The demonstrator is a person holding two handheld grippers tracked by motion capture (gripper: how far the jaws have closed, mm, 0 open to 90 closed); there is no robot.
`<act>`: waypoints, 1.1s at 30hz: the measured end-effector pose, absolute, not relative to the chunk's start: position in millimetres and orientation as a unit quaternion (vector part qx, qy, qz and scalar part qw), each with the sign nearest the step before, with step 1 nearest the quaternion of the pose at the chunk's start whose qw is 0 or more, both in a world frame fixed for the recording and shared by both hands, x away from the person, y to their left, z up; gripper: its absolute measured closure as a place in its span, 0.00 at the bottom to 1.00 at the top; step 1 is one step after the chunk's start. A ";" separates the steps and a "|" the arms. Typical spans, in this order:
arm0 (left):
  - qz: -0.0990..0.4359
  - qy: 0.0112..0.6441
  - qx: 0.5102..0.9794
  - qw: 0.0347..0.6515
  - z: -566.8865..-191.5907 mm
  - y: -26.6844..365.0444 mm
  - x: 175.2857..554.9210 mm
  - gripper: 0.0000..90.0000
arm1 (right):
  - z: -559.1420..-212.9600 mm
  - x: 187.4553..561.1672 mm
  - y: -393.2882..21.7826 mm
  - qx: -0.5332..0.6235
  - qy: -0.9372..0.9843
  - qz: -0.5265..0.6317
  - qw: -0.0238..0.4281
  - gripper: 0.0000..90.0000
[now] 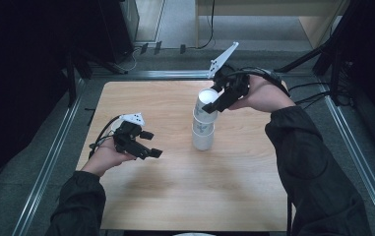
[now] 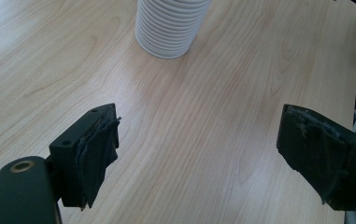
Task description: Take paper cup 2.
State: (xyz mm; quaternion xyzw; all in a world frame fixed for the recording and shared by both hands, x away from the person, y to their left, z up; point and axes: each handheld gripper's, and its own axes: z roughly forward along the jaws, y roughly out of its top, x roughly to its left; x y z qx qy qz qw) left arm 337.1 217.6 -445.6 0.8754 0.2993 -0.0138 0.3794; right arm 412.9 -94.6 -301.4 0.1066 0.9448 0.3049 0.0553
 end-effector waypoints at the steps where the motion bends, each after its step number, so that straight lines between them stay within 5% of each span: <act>1: -0.013 0.299 0.875 0.380 -445.5 217.6 337.1 0.15 | -298.5 411.8 -95.5 0.106 0.944 0.308 0.055 0.38; 12: -0.015 0.296 0.871 0.393 -442.3 218.0 336.7 0.15 | -294.7 378.9 -93.5 0.071 0.941 0.328 0.039 0.38; 33: -0.026 0.267 0.873 0.408 -438.6 206.8 332.7 0.14 | -369.1 344.9 -101.8 0.070 0.928 0.365 -0.004 0.39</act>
